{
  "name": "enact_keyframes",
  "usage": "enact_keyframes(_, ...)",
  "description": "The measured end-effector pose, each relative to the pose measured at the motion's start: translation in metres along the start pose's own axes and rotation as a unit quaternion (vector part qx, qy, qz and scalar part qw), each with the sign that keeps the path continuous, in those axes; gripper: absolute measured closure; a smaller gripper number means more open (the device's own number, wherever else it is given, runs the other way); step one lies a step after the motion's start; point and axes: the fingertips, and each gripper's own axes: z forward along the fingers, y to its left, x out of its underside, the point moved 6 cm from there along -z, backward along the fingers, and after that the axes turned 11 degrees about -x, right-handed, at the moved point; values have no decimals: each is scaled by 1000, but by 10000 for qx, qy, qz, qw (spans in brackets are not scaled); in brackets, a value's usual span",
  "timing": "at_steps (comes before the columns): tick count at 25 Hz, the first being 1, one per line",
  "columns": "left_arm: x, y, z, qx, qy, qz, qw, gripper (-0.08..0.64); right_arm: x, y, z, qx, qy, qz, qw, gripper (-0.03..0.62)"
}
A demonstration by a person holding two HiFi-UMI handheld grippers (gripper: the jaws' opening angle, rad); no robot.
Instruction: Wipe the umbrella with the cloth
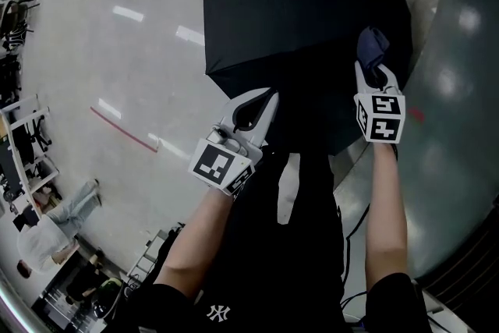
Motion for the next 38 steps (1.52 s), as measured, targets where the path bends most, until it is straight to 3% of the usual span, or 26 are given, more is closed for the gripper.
enact_keyframes(8,3,9,-23,-34,-93,-13,10000,560,-4,49,1,-154,-101,-78,9998,505)
enact_keyframes(18,10,20,-47,-33,-141,-56,9999,560,-8,137,12,-653,-120,-241,9975,506)
enact_keyframes(38,15,46,-76,-221,-357,-203,9989,560,-13,250,40,-1552,60,-681,9855,506)
